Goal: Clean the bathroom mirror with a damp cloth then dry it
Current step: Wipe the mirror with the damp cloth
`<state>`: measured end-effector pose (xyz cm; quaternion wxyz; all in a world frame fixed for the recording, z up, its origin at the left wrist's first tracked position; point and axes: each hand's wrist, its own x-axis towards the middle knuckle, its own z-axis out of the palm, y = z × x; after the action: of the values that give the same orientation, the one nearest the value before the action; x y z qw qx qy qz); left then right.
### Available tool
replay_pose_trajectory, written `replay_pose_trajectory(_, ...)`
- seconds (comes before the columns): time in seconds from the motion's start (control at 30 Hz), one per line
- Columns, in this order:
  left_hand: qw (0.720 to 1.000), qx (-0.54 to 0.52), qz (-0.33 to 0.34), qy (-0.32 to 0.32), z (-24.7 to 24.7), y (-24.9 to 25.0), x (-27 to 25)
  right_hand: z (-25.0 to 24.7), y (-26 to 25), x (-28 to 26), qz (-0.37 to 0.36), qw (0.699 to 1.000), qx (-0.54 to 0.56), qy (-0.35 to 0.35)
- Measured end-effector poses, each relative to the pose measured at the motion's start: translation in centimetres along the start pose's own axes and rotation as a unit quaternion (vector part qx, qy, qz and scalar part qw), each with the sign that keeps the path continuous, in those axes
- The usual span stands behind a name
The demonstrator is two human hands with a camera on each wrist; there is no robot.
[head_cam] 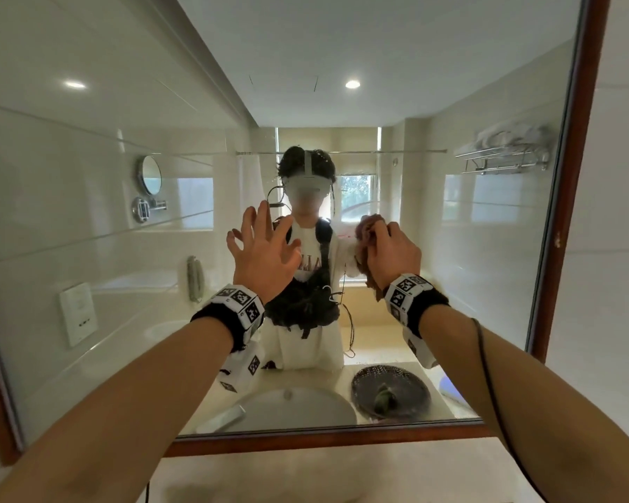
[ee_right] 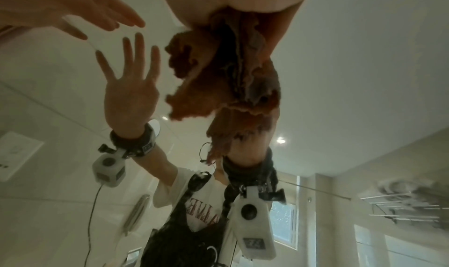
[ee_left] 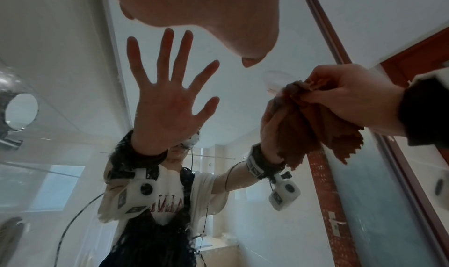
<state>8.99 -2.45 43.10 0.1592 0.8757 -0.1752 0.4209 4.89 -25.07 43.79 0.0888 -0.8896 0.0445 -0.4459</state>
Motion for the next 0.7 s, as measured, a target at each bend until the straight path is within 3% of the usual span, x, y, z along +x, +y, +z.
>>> replay_pose_trajectory(0.33,1.000,0.021,-0.012,0.012,0.2,-0.2,0.3,0.1,-1.6,2.5,-0.020,0.994,0.092,0.055)
replay_pose_trajectory(0.5,0.999,0.031,-0.029,0.008,0.7,-0.5,-0.7,2.0,-3.8,1.9,-0.100,0.992,0.074,0.026)
replay_pose_trajectory(0.7,0.999,0.035,-0.021,-0.006,1.6,1.2,-1.1,0.9,-0.3,1.0,-0.071,0.994,0.077,0.003)
